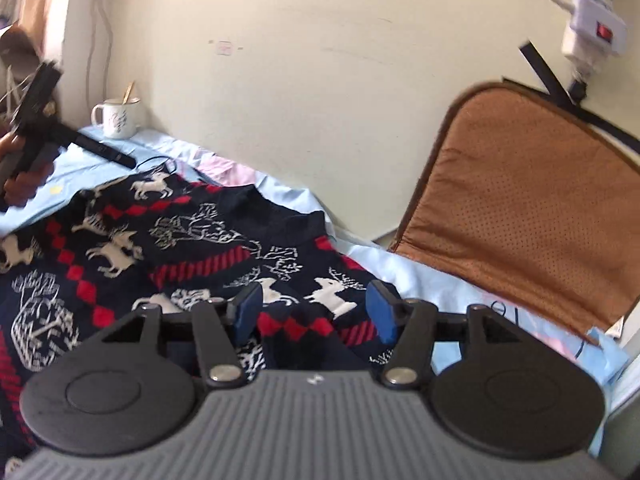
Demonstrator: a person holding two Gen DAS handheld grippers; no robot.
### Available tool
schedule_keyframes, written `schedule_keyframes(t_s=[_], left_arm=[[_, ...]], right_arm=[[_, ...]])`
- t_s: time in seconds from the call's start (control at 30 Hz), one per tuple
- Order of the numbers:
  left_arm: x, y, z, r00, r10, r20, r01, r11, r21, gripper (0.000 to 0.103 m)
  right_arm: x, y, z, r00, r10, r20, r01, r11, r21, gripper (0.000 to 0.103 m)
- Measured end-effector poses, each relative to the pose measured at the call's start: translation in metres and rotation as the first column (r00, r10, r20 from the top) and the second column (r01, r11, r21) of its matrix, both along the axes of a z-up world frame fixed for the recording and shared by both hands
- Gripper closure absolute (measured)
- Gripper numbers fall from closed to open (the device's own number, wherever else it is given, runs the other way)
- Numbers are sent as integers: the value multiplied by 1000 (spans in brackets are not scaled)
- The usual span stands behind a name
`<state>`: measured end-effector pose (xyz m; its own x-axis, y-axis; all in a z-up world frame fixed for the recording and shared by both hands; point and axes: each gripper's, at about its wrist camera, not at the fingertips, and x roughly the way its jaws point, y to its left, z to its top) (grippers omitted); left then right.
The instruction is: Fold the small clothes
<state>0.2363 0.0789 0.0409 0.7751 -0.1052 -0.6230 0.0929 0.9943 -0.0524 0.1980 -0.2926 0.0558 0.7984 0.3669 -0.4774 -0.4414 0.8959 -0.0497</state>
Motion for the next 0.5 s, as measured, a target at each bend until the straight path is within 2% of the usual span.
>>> schedule_keyframes(t_s=[0.03,0.1,0.13,0.2,0.27,0.3,0.4,0.5], left_arm=[[1,-8,-4,1000,-13,-8,13,999,38,69],[5,-15,-13,999,-26,-42,29,997,68,93],[6,-16,-19,999,-21,-49,24,997,71,93],[2,-15,-22,999,-20,-27,22,997,76,94],[-1,-12,-21,1000,-10,-8,10,997,72,94],[-3,-9,-19,1000,2,5,-2,998,63,94],[-5,5,-9,998,55,35,-55,998,6,95],[-3,18,-8,994,108,30,-107,994,-35,95]], right_arm=[[11,0,-5,998,-32,-46,33,999,15,43],[29,-1,-17,988,-92,-127,92,996,-5,44],[32,-1,-25,980,-118,-162,116,993,-22,45],[37,-3,-37,967,-128,-221,126,992,-23,54],[33,-1,-44,962,-88,-258,90,996,-2,89],[30,2,-42,967,-71,-243,71,997,-12,94],[21,13,-29,984,-88,-153,76,993,-86,97],[28,14,-9,990,-124,-61,120,990,-76,97]])
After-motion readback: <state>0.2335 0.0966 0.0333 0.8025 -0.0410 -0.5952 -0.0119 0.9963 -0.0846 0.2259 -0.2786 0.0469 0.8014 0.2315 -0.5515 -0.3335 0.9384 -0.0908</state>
